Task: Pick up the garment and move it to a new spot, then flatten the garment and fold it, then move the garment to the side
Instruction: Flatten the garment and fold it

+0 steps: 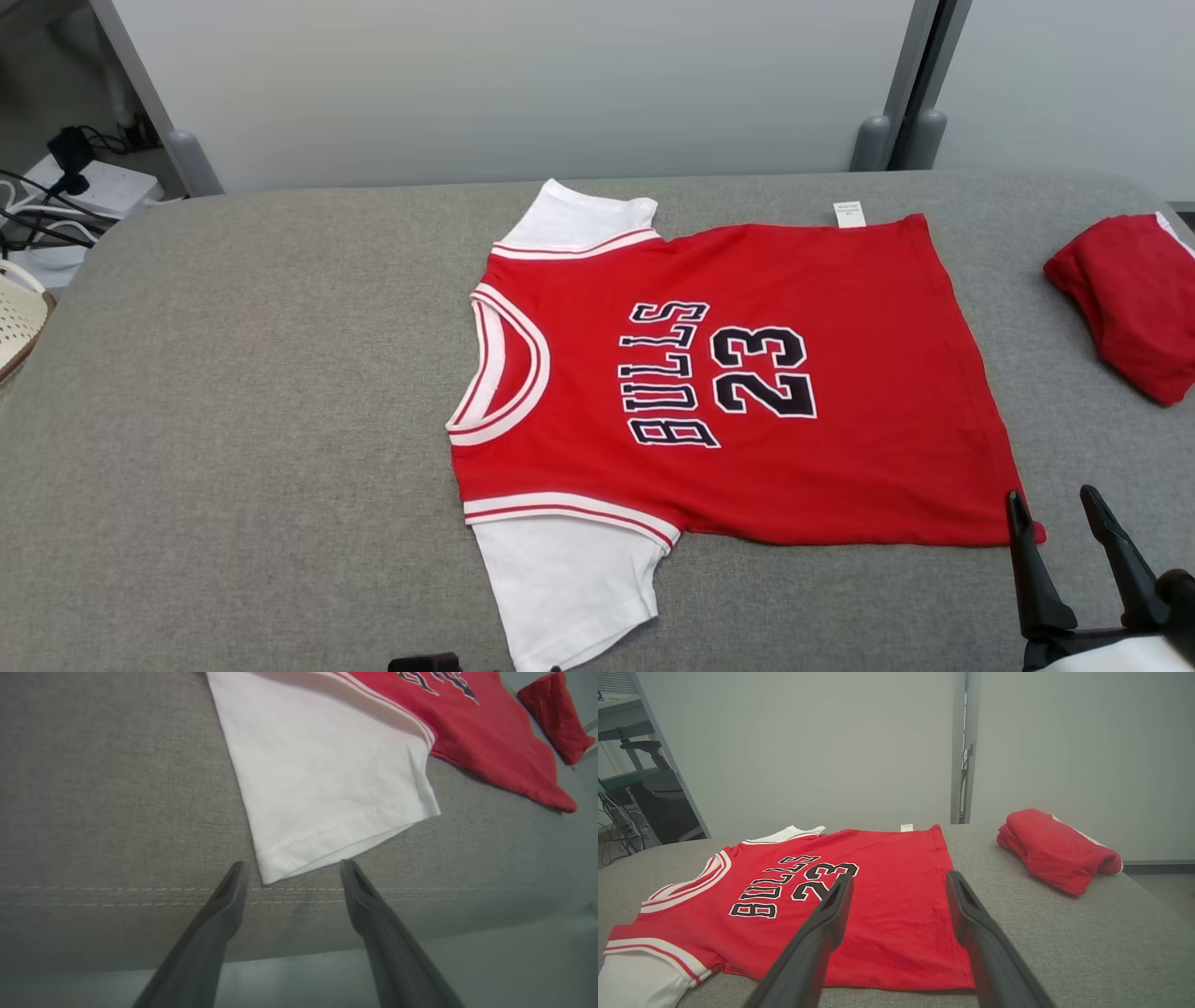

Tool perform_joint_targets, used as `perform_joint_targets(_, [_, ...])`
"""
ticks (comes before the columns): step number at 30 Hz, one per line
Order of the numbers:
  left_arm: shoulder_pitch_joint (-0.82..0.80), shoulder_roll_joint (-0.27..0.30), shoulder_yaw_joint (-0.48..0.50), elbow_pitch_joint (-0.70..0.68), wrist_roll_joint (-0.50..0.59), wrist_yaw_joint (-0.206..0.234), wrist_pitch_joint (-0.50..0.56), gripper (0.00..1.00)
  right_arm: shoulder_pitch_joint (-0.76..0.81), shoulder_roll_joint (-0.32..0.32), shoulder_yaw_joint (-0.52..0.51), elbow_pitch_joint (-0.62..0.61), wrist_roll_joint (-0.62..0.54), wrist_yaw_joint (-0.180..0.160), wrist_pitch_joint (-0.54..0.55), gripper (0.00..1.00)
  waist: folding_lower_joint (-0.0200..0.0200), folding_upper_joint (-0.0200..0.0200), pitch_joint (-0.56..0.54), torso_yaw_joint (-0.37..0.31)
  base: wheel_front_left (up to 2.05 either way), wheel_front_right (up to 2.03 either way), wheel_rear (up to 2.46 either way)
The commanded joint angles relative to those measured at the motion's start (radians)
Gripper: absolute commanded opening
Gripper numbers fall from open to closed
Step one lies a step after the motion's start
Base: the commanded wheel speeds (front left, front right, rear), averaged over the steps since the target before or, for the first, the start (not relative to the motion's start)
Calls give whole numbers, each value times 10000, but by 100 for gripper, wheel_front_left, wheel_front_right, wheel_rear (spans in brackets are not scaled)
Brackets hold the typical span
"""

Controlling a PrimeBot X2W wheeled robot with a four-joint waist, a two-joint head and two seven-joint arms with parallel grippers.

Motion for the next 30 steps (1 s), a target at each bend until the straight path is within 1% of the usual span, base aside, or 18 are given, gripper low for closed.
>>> perform_joint_targets(1, [-582,-4,226,-83,-56,117,-93,100,-388,-265,218,-289,-62,0,-133,100,0,0,71,-48,0,0,0])
perform_joint_targets(6, [-957,-4,-78,487,-237,344,-192,100,-525,-332,260,-294,-39,0,-134,100,0,0,180,-172,0,0,0])
perform_joint_targets(11, [-1253,-4,-328,982,-619,411,-281,100,-598,-393,252,-285,-10,0,-134,100,0,0,244,-282,0,0,0])
perform_joint_targets(14, [-1463,-5,-547,1220,-649,406,-435,100,-631,-419,234,-285,-2,0,-134,100,0,0,285,-315,0,0,0])
perform_joint_targets(15, [-1517,-5,-594,1289,-691,372,-489,82,-643,-426,229,-281,4,0,-134,100,0,0,295,-323,0,0,0])
perform_joint_targets(16, [-1572,-5,-659,1372,-727,329,-492,44,-657,-440,229,-268,11,0,-134,100,0,0,304,-331,0,0,0])
perform_joint_targets(17, [-1624,-5,-707,1433,-765,282,-532,9,-673,-454,229,-259,14,0,-134,100,0,0,313,-335,0,0,0])
perform_joint_targets(18, [-1674,-5,-762,1505,-787,242,-558,0,-685,-459,227,-256,18,0,-134,100,0,0,322,-338,0,0,0])
perform_joint_targets(22, [-1863,-5,-933,1786,-848,60,-538,0,-724,-486,226,-206,10,0,-134,100,0,0,383,-321,0,0,0])
perform_joint_targets(24, [-1924,35,-942,1853,-840,14,-554,0,-779,-447,175,83,138,0,-134,100,0,0,456,-309,0,0,0])
perform_joint_targets(27, [-1971,267,-868,1736,-795,53,-663,0,-1074,-307,34,915,642,0,-134,100,0,0,621,-273,0,0,0])
perform_joint_targets(30, [-1927,623,-796,1421,-742,124,-676,0,-1566,-417,155,2228,1038,0,-40,100,0,0,776,-161,0,0,0])
